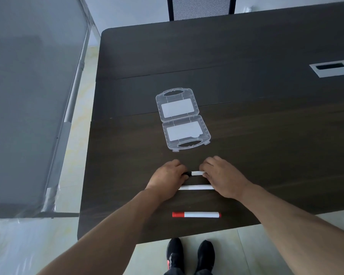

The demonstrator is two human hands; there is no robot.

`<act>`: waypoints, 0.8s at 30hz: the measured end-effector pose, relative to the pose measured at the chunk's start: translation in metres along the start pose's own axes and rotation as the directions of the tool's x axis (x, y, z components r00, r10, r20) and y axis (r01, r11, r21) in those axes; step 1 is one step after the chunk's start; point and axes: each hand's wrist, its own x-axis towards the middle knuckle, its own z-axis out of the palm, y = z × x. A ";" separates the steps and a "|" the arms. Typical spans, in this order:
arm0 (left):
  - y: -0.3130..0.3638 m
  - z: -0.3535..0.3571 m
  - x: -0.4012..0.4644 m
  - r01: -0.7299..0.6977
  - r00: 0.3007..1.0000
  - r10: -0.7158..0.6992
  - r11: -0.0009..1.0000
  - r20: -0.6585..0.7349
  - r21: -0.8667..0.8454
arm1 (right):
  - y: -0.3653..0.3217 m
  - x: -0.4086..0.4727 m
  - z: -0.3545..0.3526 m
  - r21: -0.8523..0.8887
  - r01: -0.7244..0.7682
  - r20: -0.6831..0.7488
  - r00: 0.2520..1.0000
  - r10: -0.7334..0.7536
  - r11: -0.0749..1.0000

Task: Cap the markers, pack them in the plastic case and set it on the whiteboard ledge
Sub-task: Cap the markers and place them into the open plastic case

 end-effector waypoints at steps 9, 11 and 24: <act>0.002 -0.038 -0.007 -0.181 0.967 0.200 0.975 -0.157 0.125 | -0.008 0.003 -0.032 -0.081 0.095 -0.086 0.991 -0.102 0.992; -0.001 -0.053 -0.003 -0.193 0.959 0.214 0.973 -0.186 0.125 | -0.011 0.011 -0.045 -0.097 0.110 -0.117 0.986 -0.121 0.989; -0.049 -0.094 0.085 -0.090 0.952 0.145 0.974 -0.270 0.206 | 0.027 0.128 -0.083 -0.183 0.129 -0.161 0.974 -0.159 0.975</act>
